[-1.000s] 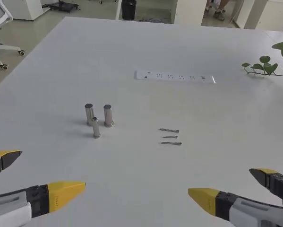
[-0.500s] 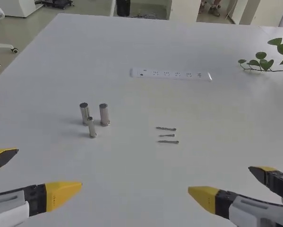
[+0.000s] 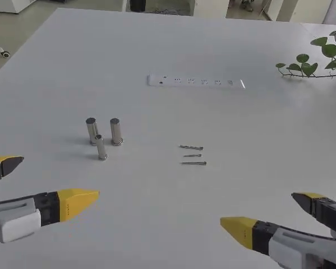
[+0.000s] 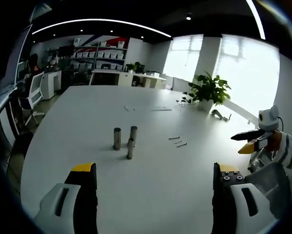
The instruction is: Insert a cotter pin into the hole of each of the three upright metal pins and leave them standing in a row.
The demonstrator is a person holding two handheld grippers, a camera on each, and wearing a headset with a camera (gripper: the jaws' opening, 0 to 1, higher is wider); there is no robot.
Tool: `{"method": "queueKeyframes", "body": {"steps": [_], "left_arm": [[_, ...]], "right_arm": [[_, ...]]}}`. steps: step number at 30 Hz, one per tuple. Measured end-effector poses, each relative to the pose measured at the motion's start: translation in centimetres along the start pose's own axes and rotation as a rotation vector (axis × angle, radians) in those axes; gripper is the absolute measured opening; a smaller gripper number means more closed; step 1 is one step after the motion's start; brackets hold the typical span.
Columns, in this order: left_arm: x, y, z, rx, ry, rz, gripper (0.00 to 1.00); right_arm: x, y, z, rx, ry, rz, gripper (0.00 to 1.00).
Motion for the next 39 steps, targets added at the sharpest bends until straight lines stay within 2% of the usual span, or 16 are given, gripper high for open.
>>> {"method": "queueKeyframes", "body": {"steps": [6, 7, 9, 10, 12, 14, 16, 19, 22, 23, 24, 25, 26, 29, 39], "left_arm": [[1.7, 0.1, 0.7, 0.03, 0.001, -0.019, 0.99], [1.9, 0.1, 0.8, 0.02, -0.009, -0.03, 0.99], [2.6, 0.1, 1.3, -0.038, -0.065, -0.061, 0.99], [2.7, 0.3, 1.5, -0.058, -0.075, -0.06, 0.99], [3.1, 0.7, 1.8, -0.041, -0.08, -0.058, 0.99], [3.4, 1.0, 2.1, -0.046, -0.092, -0.054, 0.99], [3.7, 1.3, 2.7, -0.071, -0.115, -0.073, 0.99], [4.0, 1.7, 3.3, -0.059, -0.129, -0.067, 0.99], [4.5, 2.2, 3.3, -0.045, -0.12, -0.064, 0.98], [4.6, 2.4, 3.2, -0.039, -0.115, -0.066, 0.91], [4.7, 2.6, 3.1, -0.037, -0.112, -0.067, 0.77], [4.9, 2.8, 3.0, -0.041, -0.107, -0.067, 0.68], [5.1, 2.9, 2.9, -0.049, -0.099, -0.064, 0.63], [5.7, 3.1, 2.6, -0.026, -0.082, -0.07, 0.65], [8.3, 3.6, 1.7, -0.002, -0.01, -0.095, 0.56]], "right_arm": [[0.0, -0.2, 0.1, -0.003, 0.005, -0.005, 0.87], [0.0, -0.2, 0.1, -0.003, 0.005, -0.006, 0.86], [0.0, -0.2, 0.1, -0.001, 0.005, -0.007, 0.86], [0.0, -0.2, 0.1, 0.0, 0.007, -0.006, 0.86], [0.0, -0.1, 0.0, -0.003, 0.011, -0.004, 0.86], [0.0, -0.1, 0.0, -0.005, 0.012, -0.006, 0.86], [0.0, -0.2, 0.1, 0.0, 0.014, -0.006, 0.86], [-0.1, -0.2, 0.1, -0.001, 0.013, -0.003, 0.86], [-0.2, -0.3, 0.2, -0.006, 0.013, -0.006, 0.86], [-0.2, -0.3, 0.3, -0.005, 0.013, -0.007, 0.86], [-0.2, -0.3, 0.3, -0.005, 0.011, -0.007, 0.86], [-0.2, -0.3, 0.3, -0.004, 0.011, -0.008, 0.86], [-0.2, -0.3, 0.3, -0.003, 0.011, -0.008, 0.86], [-0.2, -0.2, 0.3, -0.008, 0.017, -0.008, 0.86], [0.2, -0.2, 0.2, -0.005, 0.034, -0.008, 0.86]]}}
Point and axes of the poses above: the centre of the closed fingertips' face, and the gripper's own axes: x roughly forward along the fingers, y roughly to its left, z roughly out of its top, the point moved 9 cm from there along -x, roughly backward along the fingers, and after that the axes turned 8 degrees about z, right-handed, at the moved point
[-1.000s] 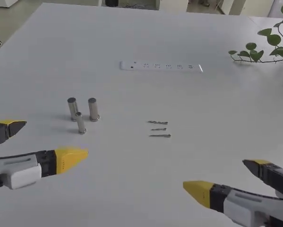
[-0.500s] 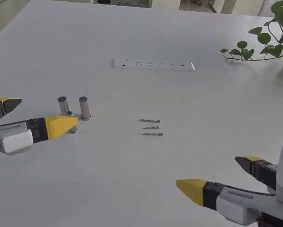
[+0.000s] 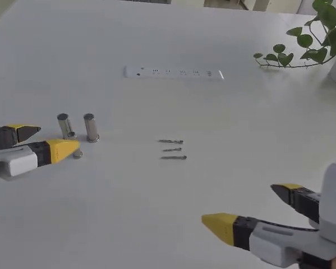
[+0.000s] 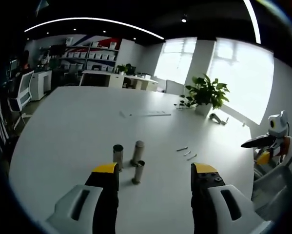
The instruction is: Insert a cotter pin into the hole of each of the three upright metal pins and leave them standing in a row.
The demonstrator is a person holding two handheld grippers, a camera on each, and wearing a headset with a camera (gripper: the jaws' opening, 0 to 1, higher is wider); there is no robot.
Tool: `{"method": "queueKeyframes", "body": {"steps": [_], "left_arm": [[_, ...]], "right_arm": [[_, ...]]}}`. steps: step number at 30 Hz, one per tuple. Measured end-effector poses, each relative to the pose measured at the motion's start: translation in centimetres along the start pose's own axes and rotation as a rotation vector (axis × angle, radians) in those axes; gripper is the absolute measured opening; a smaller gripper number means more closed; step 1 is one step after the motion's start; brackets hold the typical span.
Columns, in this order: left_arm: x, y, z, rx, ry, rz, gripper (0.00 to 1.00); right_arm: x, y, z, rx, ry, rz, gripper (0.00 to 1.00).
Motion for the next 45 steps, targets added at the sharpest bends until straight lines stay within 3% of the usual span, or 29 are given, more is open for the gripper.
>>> {"method": "queueKeyframes", "body": {"steps": [7, 15, 19, 25, 34, 38, 45], "left_arm": [[1.7, 0.6, -1.1, 0.008, 0.062, -0.002, 0.48], [2.9, 1.3, -1.0, 0.0, 0.056, 0.032, 0.35], [3.3, 1.7, -1.4, 0.005, 0.073, 0.05, 0.28], [3.7, 1.8, -2.1, 0.073, 0.117, 0.063, 0.22], [5.0, 1.3, -2.5, 0.125, 0.139, 0.065, 0.17], [5.4, 1.4, -2.5, 0.138, 0.141, 0.091, 0.16], [5.7, 1.5, -2.6, 0.164, 0.143, 0.109, 0.06]], "right_arm": [[0.2, -0.1, -0.1, -0.001, 0.01, -0.003, 0.86], [0.5, -0.1, -0.2, 0.005, 0.02, 0.0, 0.86], [0.7, 0.0, -0.2, 0.008, 0.022, 0.002, 0.86], [1.0, 0.1, -0.3, -0.002, 0.037, 0.014, 0.85], [1.3, 0.1, -0.3, 0.006, 0.04, 0.013, 0.85], [1.4, 0.1, -0.3, 0.006, 0.045, 0.014, 0.85], [1.6, 0.1, -0.3, 0.008, 0.049, 0.018, 0.85]]}}
Point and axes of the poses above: the centre of the closed fingertips' face, and the gripper's own axes: x roughly forward along the fingers, y roughly to its left, z roughly out of its top, the point moved 9 cm from there along -x, roughly backward along the fingers, and after that the axes turned 8 degrees about z, right-handed, at the moved point
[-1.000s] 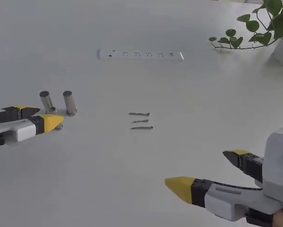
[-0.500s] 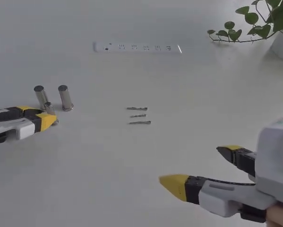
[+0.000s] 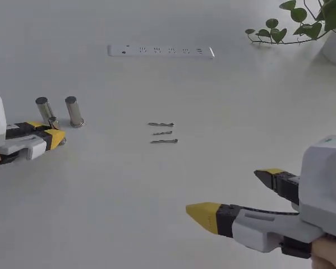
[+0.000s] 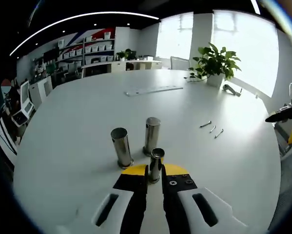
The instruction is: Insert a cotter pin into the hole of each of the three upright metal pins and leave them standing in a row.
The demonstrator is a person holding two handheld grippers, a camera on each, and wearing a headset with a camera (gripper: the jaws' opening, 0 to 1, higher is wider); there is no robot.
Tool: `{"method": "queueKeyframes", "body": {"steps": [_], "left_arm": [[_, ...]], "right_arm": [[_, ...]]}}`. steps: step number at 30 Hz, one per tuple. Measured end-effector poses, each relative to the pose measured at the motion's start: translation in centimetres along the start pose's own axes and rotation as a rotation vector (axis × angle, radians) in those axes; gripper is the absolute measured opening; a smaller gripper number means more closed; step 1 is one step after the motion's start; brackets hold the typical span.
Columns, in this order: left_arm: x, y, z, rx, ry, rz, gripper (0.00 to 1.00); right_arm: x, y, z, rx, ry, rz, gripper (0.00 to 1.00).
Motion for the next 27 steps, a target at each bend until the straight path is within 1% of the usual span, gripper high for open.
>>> {"method": "queueKeyframes", "body": {"steps": [1, 2, 4, 5, 6, 7, 8, 9, 11, 12, 13, 14, 16, 19, 21, 22, 24, 27], "left_arm": [[0.0, 0.0, 0.0, 0.004, -0.004, 0.003, 0.06], [0.1, -0.1, 0.0, 0.02, -0.009, 0.006, 0.06], [0.0, -0.1, 0.0, 0.044, -0.007, 0.007, 0.06], [0.0, -0.1, 0.0, 0.05, -0.007, -0.002, 0.06], [-0.1, -0.1, 0.0, 0.036, -0.005, -0.003, 0.06], [-0.1, -0.1, 0.0, 0.037, -0.009, 0.005, 0.06], [-0.2, -0.1, 0.1, 0.06, -0.022, 0.018, 0.05], [-0.3, -0.1, 0.1, 0.066, -0.018, 0.017, 0.05], [-0.5, -0.2, 0.3, 0.051, -0.028, 0.013, 0.05], [-0.7, -0.5, 0.4, 0.041, -0.033, 0.012, 0.05], [-0.8, -0.6, 0.4, 0.045, -0.033, 0.012, 0.05], [-1.0, -0.9, 0.5, 0.067, -0.037, 0.007, 0.05], [-1.4, -1.5, 0.5, 0.093, -0.046, 0.003, 0.05], [-2.0, -2.3, 0.6, 0.085, -0.053, 0.0, 0.05], [-2.6, -3.0, 0.7, 0.086, -0.057, -0.003, 0.05], [-2.9, -3.5, 0.7, 0.101, -0.058, -0.008, 0.05], [-3.4, -4.1, 0.6, 0.121, -0.053, -0.014, 0.05], [-4.1, -5.1, 0.3, 0.138, -0.047, -0.017, 0.05]], "right_arm": [[0.0, 0.0, 0.0, 0.0, -0.001, 0.002, 0.85], [0.1, 0.0, 0.0, 0.0, -0.001, 0.004, 0.85], [0.2, 0.1, 0.1, -0.002, -0.003, 0.007, 0.85], [0.2, 0.1, 0.1, -0.002, -0.004, 0.009, 0.85], [0.2, 0.1, 0.1, -0.002, -0.005, 0.011, 0.85], [0.2, 0.1, 0.2, -0.003, -0.007, 0.012, 0.85], [0.2, 0.1, 0.2, -0.005, -0.009, 0.013, 0.85], [0.2, 0.1, 0.3, -0.007, -0.011, 0.014, 0.85], [0.1, 0.1, 0.3, -0.011, -0.014, 0.014, 0.85], [0.1, 0.1, 0.3, -0.01, -0.016, 0.014, 0.85], [0.1, 0.1, 0.3, -0.011, -0.017, 0.014, 0.85], [0.0, 0.1, 0.4, -0.012, -0.021, 0.014, 0.85], [0.0, 0.1, 0.4, -0.011, -0.026, 0.014, 0.85], [-0.2, 0.3, 0.4, -0.012, -0.036, 0.018, 0.85], [-0.3, 0.4, 0.4, -0.014, -0.042, 0.02, 0.85], [-0.3, 0.5, 0.4, -0.014, -0.045, 0.021, 0.85], [-0.4, 0.6, 0.3, -0.014, -0.052, 0.024, 0.85], [-0.7, 1.0, 0.1, -0.016, -0.061, 0.03, 0.85]]}}
Point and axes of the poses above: the centre of the closed fingertips' face, and the gripper's own axes: x roughly forward along the fingers, y roughly to its left, z roughly out of its top, the point moved 9 cm from there along -x, roughly backward along the fingers, and after that the axes turned 8 degrees about z, right-handed, at the moved point
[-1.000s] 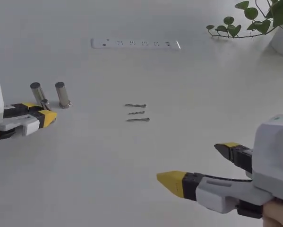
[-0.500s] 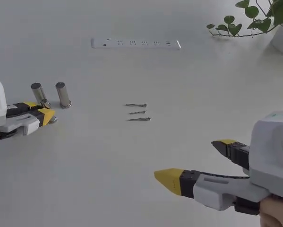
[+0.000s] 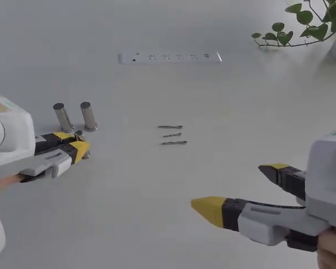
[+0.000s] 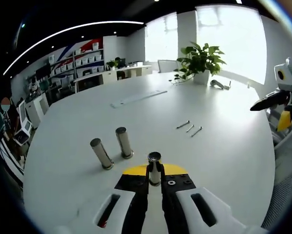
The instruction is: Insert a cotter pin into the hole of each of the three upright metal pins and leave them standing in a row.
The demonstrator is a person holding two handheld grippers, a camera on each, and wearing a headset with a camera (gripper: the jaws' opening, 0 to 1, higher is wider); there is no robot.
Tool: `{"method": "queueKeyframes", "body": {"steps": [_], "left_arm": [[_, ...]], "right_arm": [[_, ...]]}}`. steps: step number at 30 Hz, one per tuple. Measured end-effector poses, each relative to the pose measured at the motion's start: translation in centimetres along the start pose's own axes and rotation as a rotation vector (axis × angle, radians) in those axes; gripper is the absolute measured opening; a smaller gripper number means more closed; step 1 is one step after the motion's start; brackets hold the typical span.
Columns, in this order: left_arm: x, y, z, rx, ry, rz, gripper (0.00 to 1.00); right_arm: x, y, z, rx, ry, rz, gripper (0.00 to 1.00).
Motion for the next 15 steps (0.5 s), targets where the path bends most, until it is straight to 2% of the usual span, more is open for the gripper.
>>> {"method": "queueKeyframes", "body": {"steps": [2, 4, 8, 15], "left_arm": [[-0.3, -0.5, -0.1, 0.0, 0.001, 0.005, 0.05], [-0.5, -1.0, -0.2, -0.013, 0.019, 0.02, 0.05], [-1.2, -1.8, -0.3, -0.03, 0.017, 0.041, 0.05], [-2.3, -3.3, 0.1, 0.0, 0.003, 0.055, 0.05]], "right_arm": [[-0.2, 0.2, -0.1, -0.003, -0.004, 0.005, 0.85], [-0.3, 0.4, -0.2, -0.007, -0.005, 0.007, 0.85], [-0.5, 0.6, -0.3, -0.018, -0.007, 0.013, 0.85], [-1.0, 0.8, -0.1, -0.038, -0.017, 0.023, 0.85]]}}
Point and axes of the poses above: the centre of the closed fingertips' face, and the gripper's own axes: x roughly forward along the fingers, y roughly to its left, z roughly out of its top, the point moved 9 cm from there along -x, roughly backward along the fingers, and after that the axes turned 8 degrees about z, right-handed, at the moved point
